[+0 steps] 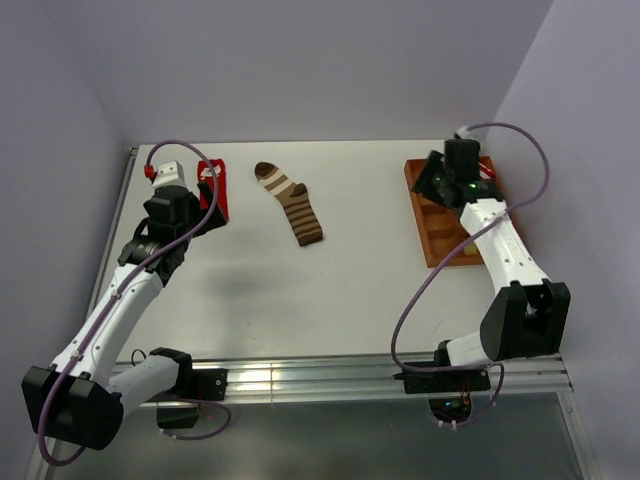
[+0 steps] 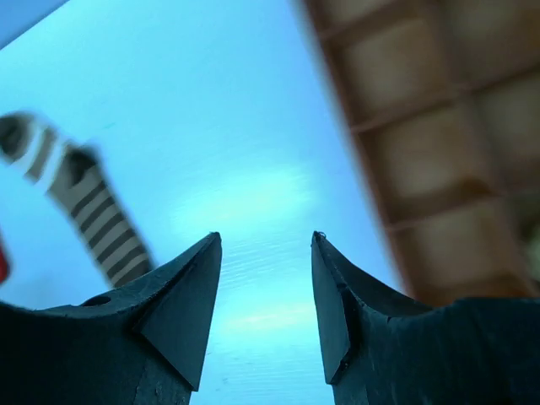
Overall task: Roll the socks
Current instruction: Move the sock to the center of the board.
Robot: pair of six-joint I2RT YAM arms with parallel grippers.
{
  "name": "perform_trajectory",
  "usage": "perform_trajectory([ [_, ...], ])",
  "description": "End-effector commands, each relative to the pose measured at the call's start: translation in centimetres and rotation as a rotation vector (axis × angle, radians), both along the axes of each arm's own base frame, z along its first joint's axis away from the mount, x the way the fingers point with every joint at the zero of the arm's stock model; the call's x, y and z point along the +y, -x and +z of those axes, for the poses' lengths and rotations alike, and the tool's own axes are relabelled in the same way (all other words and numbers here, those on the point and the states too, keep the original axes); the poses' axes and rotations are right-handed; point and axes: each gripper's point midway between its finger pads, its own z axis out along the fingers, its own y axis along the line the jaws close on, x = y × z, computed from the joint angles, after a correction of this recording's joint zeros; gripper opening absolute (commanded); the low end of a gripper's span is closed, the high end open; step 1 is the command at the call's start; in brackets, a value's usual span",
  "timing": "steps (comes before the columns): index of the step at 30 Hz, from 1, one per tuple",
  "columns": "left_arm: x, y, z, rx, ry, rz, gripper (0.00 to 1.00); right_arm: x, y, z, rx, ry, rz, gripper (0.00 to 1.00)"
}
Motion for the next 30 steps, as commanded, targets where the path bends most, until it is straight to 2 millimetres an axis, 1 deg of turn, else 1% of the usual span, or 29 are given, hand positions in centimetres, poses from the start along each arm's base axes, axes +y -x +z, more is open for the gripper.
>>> perform_trajectory([
  [1, -0.1, -0.1, 1.9, -0.074, -0.005, -0.034, 0.98, 6.9, -3.6, 2.2, -0.120, -0.050, 0.207, 0.54],
  [2, -0.1, 0.0, 2.0, -0.080, -0.005, -0.035, 0.98, 9.6, -3.8, 2.2, -0.128, -0.046, 0.275, 0.54],
  [3, -0.1, 0.1, 2.5, -0.096, -0.003, -0.035, 0.98, 11.0, -4.3, 2.7, -0.139, -0.035, 0.308, 0.54],
  [4, 0.1, 0.2, 2.6, -0.103, -0.005, -0.030, 0.98, 12.1, -5.0, 1.2, -0.112, -0.004, 0.345, 0.54],
  [5, 0.1, 0.3, 2.8, -0.116, -0.009, -0.033, 0.98, 13.5, -5.3, 0.9, -0.114, 0.009, 0.379, 0.54],
  [6, 0.2, 0.5, 3.2, -0.134, -0.007, -0.032, 0.97, 16.1, -5.3, 1.2, -0.129, 0.017, 0.440, 0.54],
  [7, 0.3, 0.6, 3.4, -0.145, -0.007, -0.028, 0.96, 17.4, -5.7, -0.3, -0.103, 0.034, 0.478, 0.54],
  [8, 0.5, 0.8, 3.7, -0.162, -0.005, -0.021, 0.97, 18.4, -5.9, -0.7, -0.101, 0.041, 0.501, 0.53],
  [9, 0.7, 0.8, 3.8, -0.169, -0.006, -0.010, 0.97, 20.5, -6.0, -0.4, -0.114, 0.049, 0.542, 0.53],
  [10, 1.1, 0.8, 3.8, -0.172, -0.010, 0.011, 0.97, 21.4, -6.3, -2.2, -0.082, 0.079, 0.563, 0.53],
  [11, 1.3, 0.9, 3.9, -0.172, -0.015, 0.025, 0.97, 22.3, -6.5, -2.6, -0.083, 0.094, 0.581, 0.53],
  [12, 1.4, 0.9, 4.0, -0.174, -0.016, 0.032, 0.98, 24.2, -6.2, -2.6, -0.090, 0.104, 0.621, 0.53],
  [13, 1.5, 0.9, 4.0, -0.174, -0.015, 0.041, 0.98, 25.2, -6.1, -4.3, -0.062, 0.125, 0.653, 0.53],
  [15, 1.7, 0.9, 4.1, -0.177, -0.016, 0.049, 0.98, 26.8, -6.3, -5.1, -0.062, 0.145, 0.672, 0.52],
  [16, 1.7, 0.9, 4.0, -0.176, -0.015, 0.050, 0.99, 28.2, -5.9, -6.6, -0.044, 0.153, 0.703, 0.52],
  [17, 1.6, 0.9, 4.0, -0.177, -0.014, 0.045, 0.99, 28.8, -6.0, -7.2, -0.042, 0.159, 0.707, 0.52],
  [18, 1.6, 0.9, 4.0, -0.178, -0.011, 0.044, 0.99, 29.4, -6.0, -8.5, -0.020, 0.156, 0.711, 0.51],
  [19, 1.5, 0.9, 4.0, -0.176, -0.012, 0.041, 1.00, 30.1, -5.7, -9.0, -0.009, 0.153, 0.726, 0.51],
  [21, 1.6, 0.9, 4.0, -0.179, -0.013, 0.042, 1.00, 30.7, -5.7, -10.5, 0.015, 0.149, 0.733, 0.50],
  [23, 1.6, 0.9, 4.0, -0.178, -0.015, 0.041, 0.99, 31.3, -5.3, -11.5, 0.030, 0.156, 0.748, 0.49],
  [24, 1.5, 0.9, 3.9, -0.176, -0.013, 0.040, 0.99, 31.2, -5.3, -12.5, 0.047, 0.167, 0.735, 0.48],
  [26, 1.4, 0.8, 3.7, -0.170, -0.013, 0.034, 0.99, 31.2, -4.8, -13.6, 0.091, 0.186, 0.723, 0.47],
  [27, 1.3, 0.8, 3.8, -0.170, -0.009, 0.031, 0.99, 31.0, -4.6, -14.6, 0.114, 0.195, 0.714, 0.47],
  [30, 1.3, 0.7, 3.6, -0.162, -0.011, 0.031, 0.98, 30.5, -3.1, -16.6, 0.173, 0.213, 0.702, 0.45],
])
